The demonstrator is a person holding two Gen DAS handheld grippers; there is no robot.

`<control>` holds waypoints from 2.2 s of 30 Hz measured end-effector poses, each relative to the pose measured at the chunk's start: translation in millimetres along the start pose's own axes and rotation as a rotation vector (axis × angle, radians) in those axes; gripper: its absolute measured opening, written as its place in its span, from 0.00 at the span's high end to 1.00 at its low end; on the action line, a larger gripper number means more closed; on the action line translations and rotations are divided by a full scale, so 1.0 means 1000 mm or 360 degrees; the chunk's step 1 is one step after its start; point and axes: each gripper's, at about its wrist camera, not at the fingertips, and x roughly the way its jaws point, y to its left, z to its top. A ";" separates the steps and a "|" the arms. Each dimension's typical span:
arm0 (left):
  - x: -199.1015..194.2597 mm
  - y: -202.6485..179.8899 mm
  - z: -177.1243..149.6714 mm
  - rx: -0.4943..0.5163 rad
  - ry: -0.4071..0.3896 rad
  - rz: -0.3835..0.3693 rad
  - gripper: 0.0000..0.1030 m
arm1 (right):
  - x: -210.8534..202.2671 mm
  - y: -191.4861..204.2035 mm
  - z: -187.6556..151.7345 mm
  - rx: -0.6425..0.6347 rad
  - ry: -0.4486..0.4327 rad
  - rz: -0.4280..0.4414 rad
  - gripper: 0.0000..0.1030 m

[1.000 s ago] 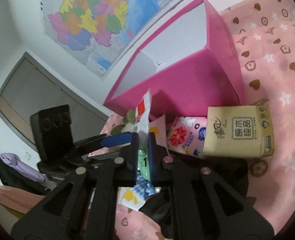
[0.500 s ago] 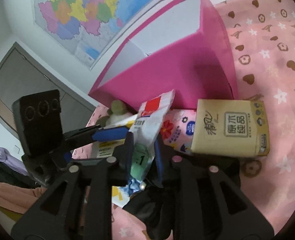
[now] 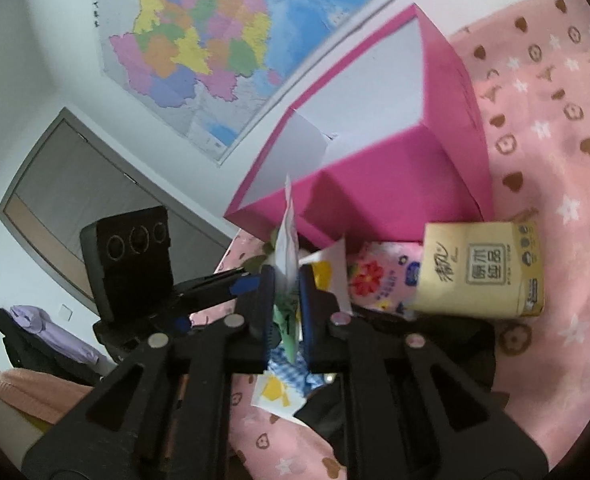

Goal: Organize soft objects
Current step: 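Lift the medical tape bag into the magenta box and release it, then grasp the white-and-yellow wet wipes packet with the right tool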

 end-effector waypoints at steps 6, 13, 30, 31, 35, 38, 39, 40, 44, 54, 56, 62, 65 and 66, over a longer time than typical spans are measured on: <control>-0.007 0.001 0.003 -0.0028 -0.0030 -0.0025 0.35 | 0.000 -0.001 0.004 0.0025 -0.0022 0.0059 0.87; -0.028 0.004 0.021 -0.0030 -0.0098 0.0037 0.50 | 0.000 0.022 0.027 -0.0125 -0.0048 -0.0067 0.86; 0.003 0.047 0.112 -0.0025 -0.0012 0.0338 0.50 | 0.044 0.015 0.113 -0.0259 -0.0051 -0.0437 0.75; 0.009 0.052 0.114 -0.0040 0.0015 0.0360 0.50 | 0.048 0.013 0.115 -0.0259 -0.0050 -0.0489 0.74; 0.027 0.068 0.117 -0.0097 0.0108 0.0516 0.50 | 0.054 0.006 0.118 -0.0282 -0.0064 -0.0721 0.72; 0.027 0.073 0.113 -0.0109 0.0103 0.0530 0.50 | 0.052 0.006 0.114 -0.0275 -0.0073 -0.0703 0.71; 0.023 0.071 0.110 -0.0094 0.0083 0.0536 0.50 | 0.051 0.008 0.111 -0.0290 -0.0074 -0.0711 0.71; 0.020 0.071 0.107 -0.0083 0.0063 0.0550 0.50 | 0.049 0.010 0.108 -0.0307 -0.0078 -0.0720 0.71; -0.006 0.063 0.092 -0.0041 -0.0039 0.0576 0.48 | 0.038 0.025 0.093 -0.0355 -0.0107 -0.0682 0.69; -0.072 0.045 0.042 -0.0038 -0.0250 0.0593 0.44 | 0.012 0.061 0.040 -0.0522 -0.0074 -0.0529 0.57; -0.077 0.045 0.030 -0.0067 -0.0251 0.0611 0.44 | 0.015 0.058 0.031 -0.0522 -0.0035 -0.0556 0.57; -0.082 0.048 -0.010 -0.0172 -0.0209 0.0586 0.44 | 0.043 0.035 0.010 -0.0450 0.0142 -0.0590 0.57; -0.079 0.046 -0.030 -0.0205 -0.0162 0.0574 0.44 | 0.059 0.028 0.003 -0.0453 0.0217 -0.0621 0.57; -0.079 0.045 -0.034 -0.0214 -0.0156 0.0576 0.44 | 0.063 0.026 0.002 -0.0454 0.0233 -0.0625 0.57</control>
